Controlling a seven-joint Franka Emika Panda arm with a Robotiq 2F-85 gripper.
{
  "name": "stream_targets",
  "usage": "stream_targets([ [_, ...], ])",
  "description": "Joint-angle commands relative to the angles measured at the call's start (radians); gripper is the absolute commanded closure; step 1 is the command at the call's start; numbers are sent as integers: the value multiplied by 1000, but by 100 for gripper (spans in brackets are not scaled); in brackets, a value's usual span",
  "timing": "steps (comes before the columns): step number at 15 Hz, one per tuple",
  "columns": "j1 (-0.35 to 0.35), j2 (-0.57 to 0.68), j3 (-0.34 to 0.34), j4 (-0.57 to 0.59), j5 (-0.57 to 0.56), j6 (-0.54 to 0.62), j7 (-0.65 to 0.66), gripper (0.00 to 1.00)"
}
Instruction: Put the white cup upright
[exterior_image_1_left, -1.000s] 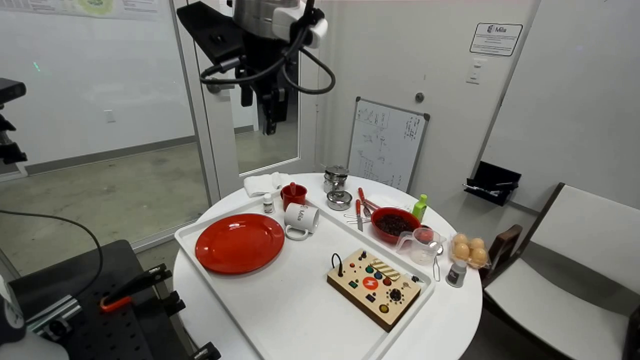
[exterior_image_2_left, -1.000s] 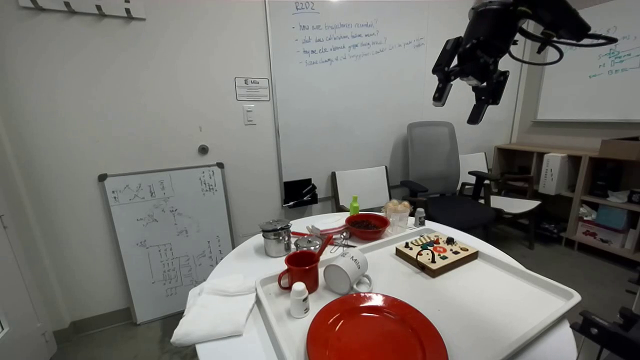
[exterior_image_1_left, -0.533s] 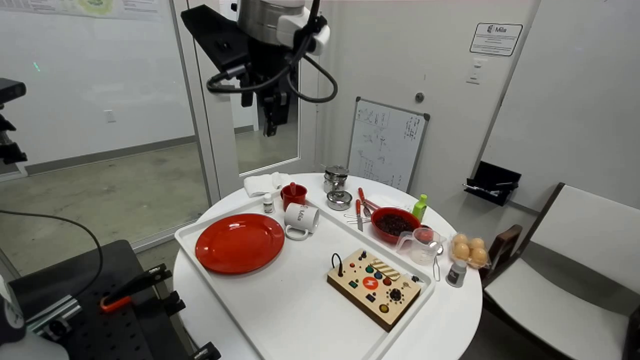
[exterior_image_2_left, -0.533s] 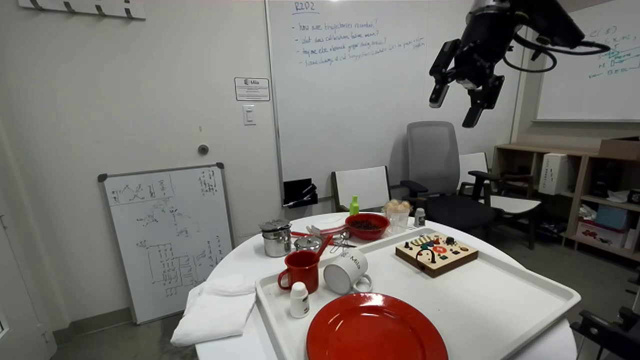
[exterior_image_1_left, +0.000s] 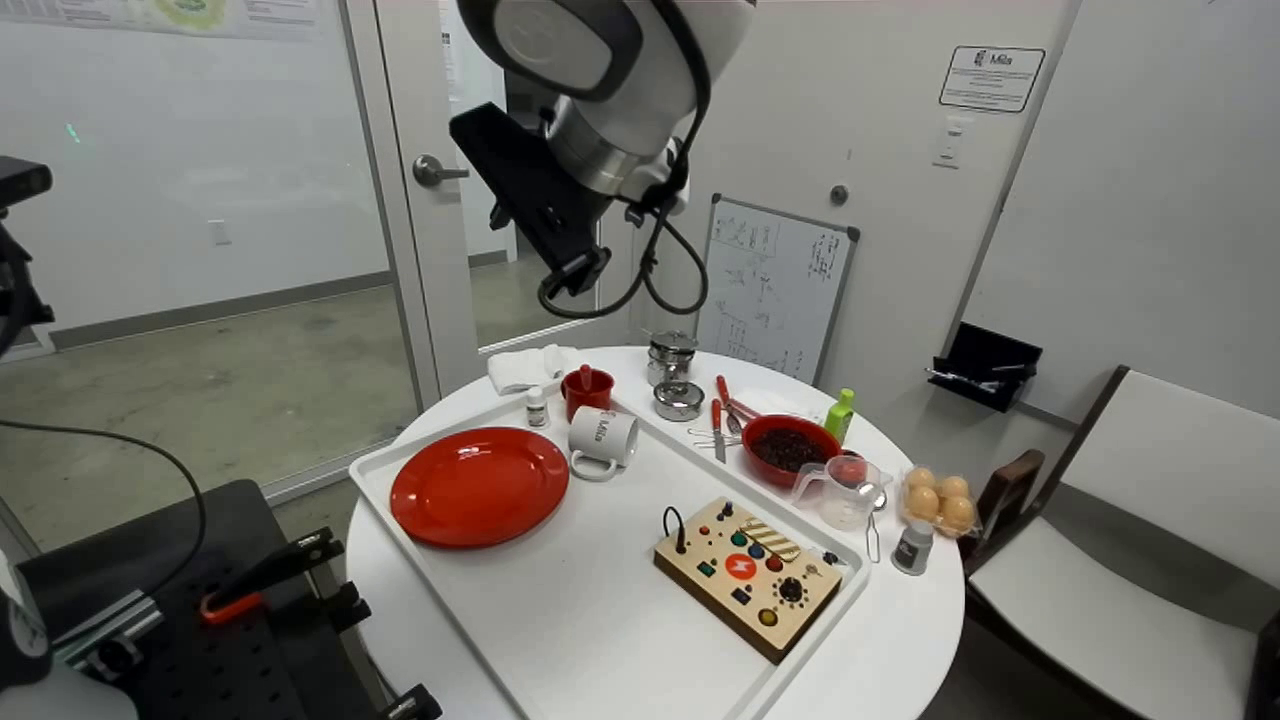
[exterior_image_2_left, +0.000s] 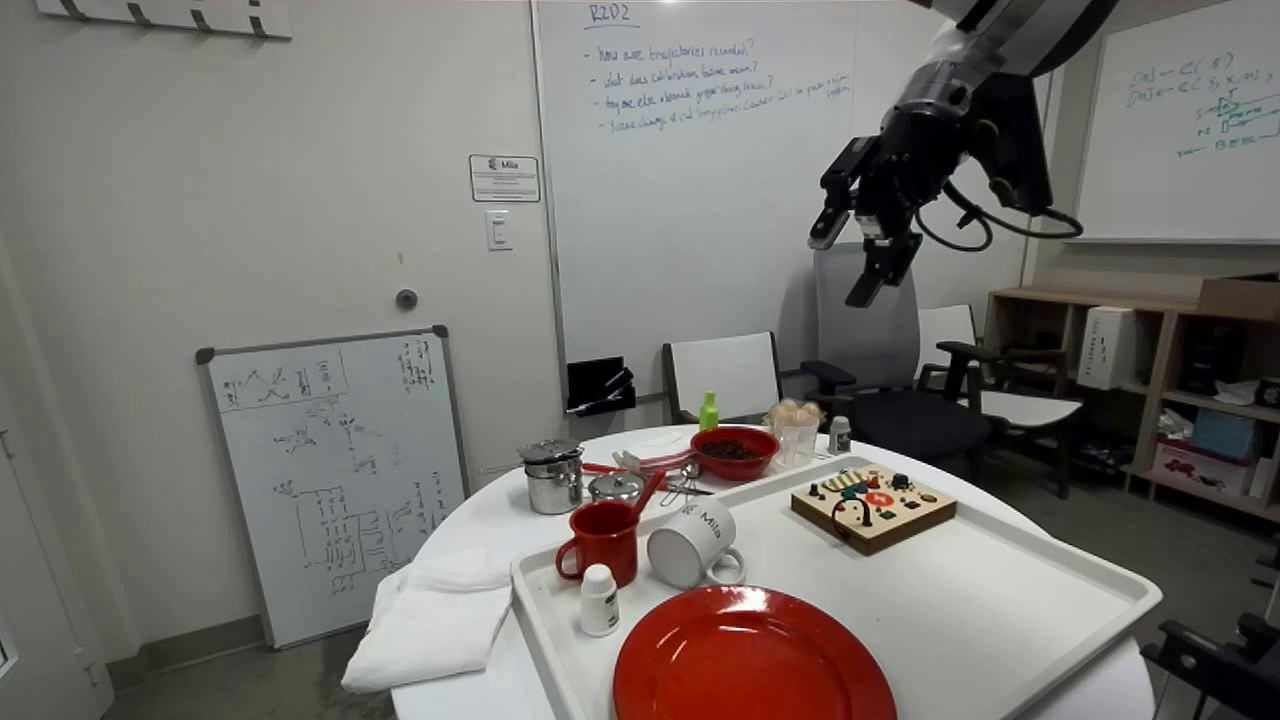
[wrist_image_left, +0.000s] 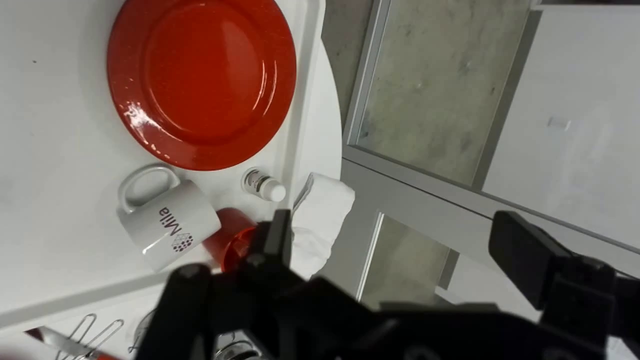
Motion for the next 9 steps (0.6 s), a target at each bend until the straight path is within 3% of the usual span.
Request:
stream_targets([
  [1,-92,220,79,198,29,-140,-104,0],
  [7,-166,436,183,413,-14,-159,7,0],
  [8,-169,363,191,317,-7,-103,-28,0],
  [9,-175,392,200,346,-8,-108,-17,0],
])
